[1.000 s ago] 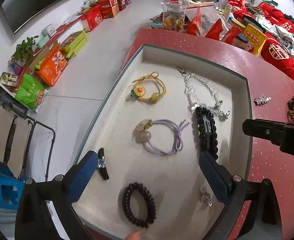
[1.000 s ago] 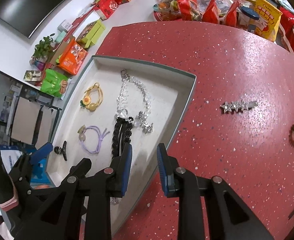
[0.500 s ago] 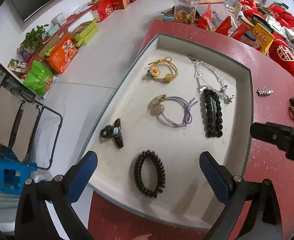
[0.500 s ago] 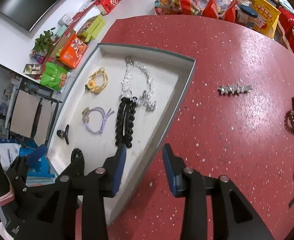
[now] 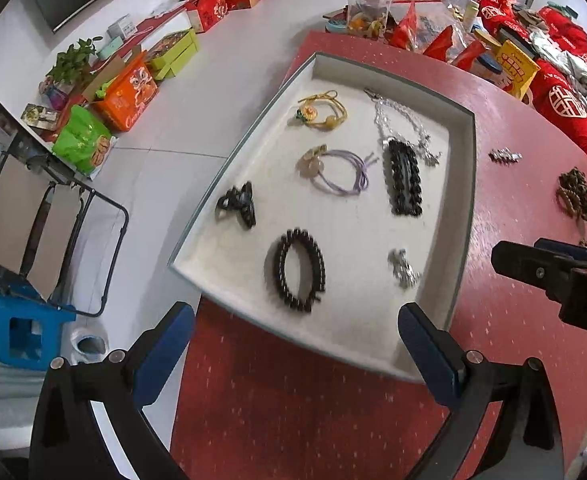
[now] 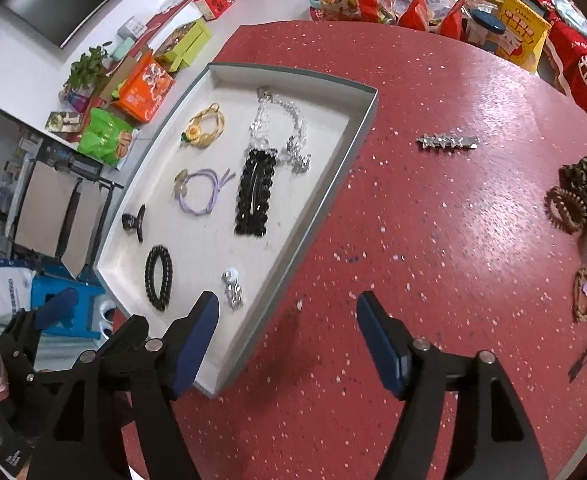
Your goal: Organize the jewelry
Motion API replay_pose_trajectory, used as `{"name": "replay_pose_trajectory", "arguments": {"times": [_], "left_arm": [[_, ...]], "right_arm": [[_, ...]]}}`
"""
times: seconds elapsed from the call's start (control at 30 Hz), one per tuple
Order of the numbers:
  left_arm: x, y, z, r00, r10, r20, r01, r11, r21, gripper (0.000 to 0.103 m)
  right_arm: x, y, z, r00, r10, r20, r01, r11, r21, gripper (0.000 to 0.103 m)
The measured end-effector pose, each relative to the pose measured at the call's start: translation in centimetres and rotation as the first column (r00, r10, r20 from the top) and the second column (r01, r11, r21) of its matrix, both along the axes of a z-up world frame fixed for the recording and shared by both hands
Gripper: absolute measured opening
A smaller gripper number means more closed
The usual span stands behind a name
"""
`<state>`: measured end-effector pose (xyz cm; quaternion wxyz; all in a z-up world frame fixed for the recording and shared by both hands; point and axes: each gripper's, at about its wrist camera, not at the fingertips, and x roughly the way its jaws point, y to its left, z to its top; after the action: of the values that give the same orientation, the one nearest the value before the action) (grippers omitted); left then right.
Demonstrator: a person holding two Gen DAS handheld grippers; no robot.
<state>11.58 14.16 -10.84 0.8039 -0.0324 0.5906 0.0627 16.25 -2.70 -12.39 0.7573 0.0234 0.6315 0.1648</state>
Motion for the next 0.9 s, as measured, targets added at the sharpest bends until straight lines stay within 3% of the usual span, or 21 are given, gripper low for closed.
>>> {"name": "replay_pose_trajectory", "arguments": {"times": [0.07,0.4,0.47,0.9], "left_arm": [[-0.7,0.1,0.6,1.000,-0.002,0.003,0.002,1.000,0.002,0.102],[-3.3,-0.3,5.0,0.999,0.001,0.036,-0.002,1.000,0.008,0.102],[-3.9,-0.4,5.9,0.999,0.013,0.039,-0.013,1.000,-0.003,0.102],[-7.1,-1.5,10.8,0.996,0.057,0.069,-0.057,0.998,0.002,0.102]], "right_arm": [[-0.6,0.0,0.6,1.000,0.001,0.003,-0.001,1.000,-0.001,0.084],[-3.5,-0.5,4.8,0.999,0.011,0.052,-0.010,1.000,-0.017,0.085],[-4.1,-0.7,5.9,0.998,0.013,0.067,-0.012,1.000,-0.011,0.103],[-7.3,-2.0,12.7,0.987,0.001,0.160,0.006,0.999,-0.041,0.103]]}}
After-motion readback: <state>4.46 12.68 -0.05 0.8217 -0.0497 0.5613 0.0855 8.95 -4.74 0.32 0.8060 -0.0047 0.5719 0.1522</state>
